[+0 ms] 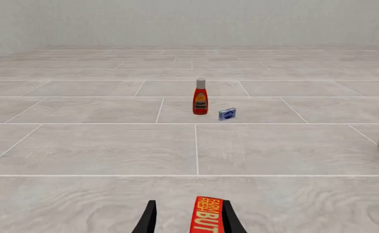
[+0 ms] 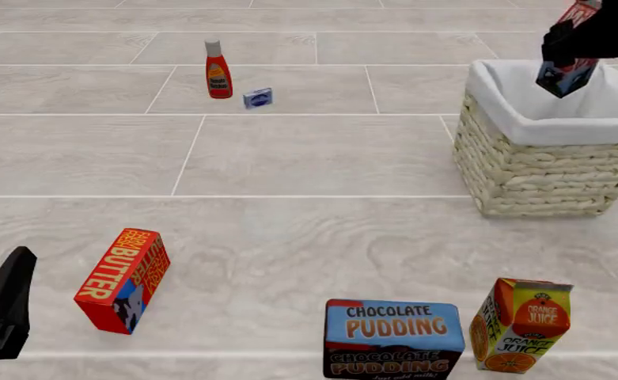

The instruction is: Pick the milk and place it in the basket.

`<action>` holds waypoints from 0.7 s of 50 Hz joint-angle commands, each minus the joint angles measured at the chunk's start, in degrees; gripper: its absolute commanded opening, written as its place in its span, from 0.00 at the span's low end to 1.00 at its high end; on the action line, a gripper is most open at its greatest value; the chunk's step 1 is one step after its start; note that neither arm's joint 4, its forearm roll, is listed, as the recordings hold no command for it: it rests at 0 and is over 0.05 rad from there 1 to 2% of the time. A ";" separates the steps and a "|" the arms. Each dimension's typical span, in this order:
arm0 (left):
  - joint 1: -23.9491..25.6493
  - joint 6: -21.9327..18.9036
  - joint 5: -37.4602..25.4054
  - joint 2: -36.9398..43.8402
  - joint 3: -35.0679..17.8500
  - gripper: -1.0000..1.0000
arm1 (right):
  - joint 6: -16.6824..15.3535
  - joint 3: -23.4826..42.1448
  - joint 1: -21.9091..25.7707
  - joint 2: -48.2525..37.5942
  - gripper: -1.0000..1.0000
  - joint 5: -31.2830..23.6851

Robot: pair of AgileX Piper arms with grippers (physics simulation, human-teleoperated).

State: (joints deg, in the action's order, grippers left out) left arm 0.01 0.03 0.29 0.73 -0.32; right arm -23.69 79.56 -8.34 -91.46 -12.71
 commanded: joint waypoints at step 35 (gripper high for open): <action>0.01 0.00 0.00 0.01 0.00 1.00 | 1.34 2.90 -3.11 -12.66 0.00 4.81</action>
State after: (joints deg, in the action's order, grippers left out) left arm 0.01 0.03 0.29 0.73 -0.32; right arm -23.67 80.36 -11.04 -102.45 -8.51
